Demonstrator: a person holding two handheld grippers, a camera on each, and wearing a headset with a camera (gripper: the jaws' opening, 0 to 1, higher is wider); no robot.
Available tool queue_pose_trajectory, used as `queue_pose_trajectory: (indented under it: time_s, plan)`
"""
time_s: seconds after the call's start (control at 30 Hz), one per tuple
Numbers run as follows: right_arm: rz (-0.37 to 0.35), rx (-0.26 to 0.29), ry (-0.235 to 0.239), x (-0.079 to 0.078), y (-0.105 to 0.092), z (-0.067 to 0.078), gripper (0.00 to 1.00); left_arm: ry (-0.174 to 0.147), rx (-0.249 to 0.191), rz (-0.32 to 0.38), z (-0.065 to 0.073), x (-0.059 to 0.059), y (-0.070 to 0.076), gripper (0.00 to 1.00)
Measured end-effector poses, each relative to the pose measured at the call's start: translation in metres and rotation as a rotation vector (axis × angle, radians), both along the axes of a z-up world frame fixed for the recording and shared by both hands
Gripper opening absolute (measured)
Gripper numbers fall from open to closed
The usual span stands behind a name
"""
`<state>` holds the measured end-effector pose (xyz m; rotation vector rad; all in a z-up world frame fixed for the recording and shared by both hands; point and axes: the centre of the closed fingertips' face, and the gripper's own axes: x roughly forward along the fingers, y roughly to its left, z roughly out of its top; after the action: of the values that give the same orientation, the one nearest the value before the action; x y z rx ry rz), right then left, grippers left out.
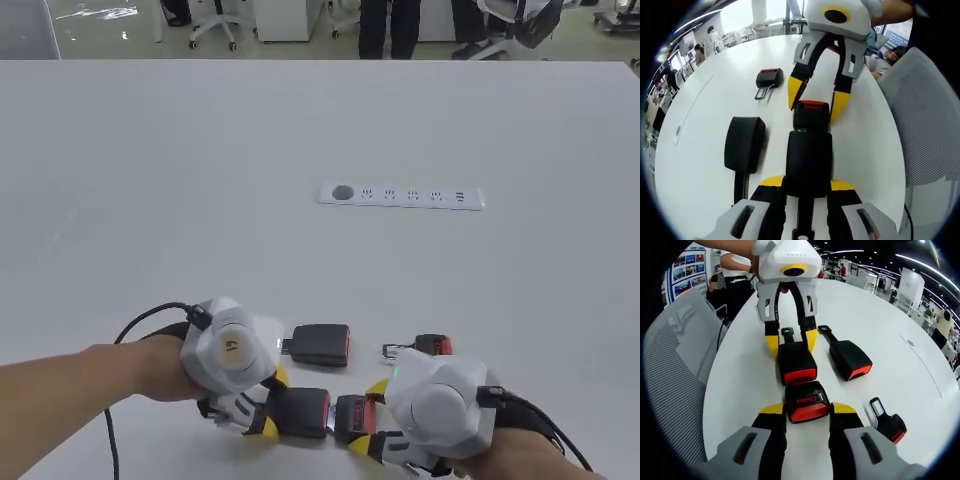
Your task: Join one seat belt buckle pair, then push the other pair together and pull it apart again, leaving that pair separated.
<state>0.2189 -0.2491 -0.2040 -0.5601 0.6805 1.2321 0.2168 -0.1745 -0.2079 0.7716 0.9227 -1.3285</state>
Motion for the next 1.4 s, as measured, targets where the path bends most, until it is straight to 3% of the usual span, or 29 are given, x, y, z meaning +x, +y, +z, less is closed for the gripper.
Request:
queue_pose_trajectory:
  time_s: [0.27, 0.37, 0.43, 0.7, 0.77, 0.83, 1.4]
  plan:
    - [0.091, 0.007, -0.027, -0.0021, -0.0045, 0.0023, 0.29, -0.002, 0.009, -0.021, -0.0027, 0.0003, 0.0025, 0.31]
    - [0.107, 0.017, -0.008, 0.001, -0.0053, 0.002, 0.3, -0.004, 0.011, -0.027, -0.0023, -0.0007, 0.0025, 0.31]
    - [0.142, 0.003, -0.031, 0.0028, -0.0052, 0.0013, 0.3, -0.003, 0.008, -0.023, -0.0027, -0.0004, 0.0028, 0.31]
    - [0.148, -0.01, -0.02, 0.0031, -0.0051, 0.0001, 0.31, -0.005, 0.01, -0.024, 0.002, -0.0044, -0.0005, 0.31]
    - [0.163, -0.006, -0.031, 0.0056, -0.0051, -0.0009, 0.31, -0.004, 0.012, -0.024, 0.0013, -0.0034, -0.0001, 0.31]
    - [0.22, -0.03, -0.076, 0.0047, -0.0053, -0.0034, 0.32, -0.004, 0.02, -0.027, -0.0005, -0.0018, 0.0014, 0.31]
    - [0.214, -0.019, -0.056, 0.0014, -0.0044, -0.0026, 0.3, 0.002, 0.019, -0.029, -0.0004, -0.0006, 0.0014, 0.32]
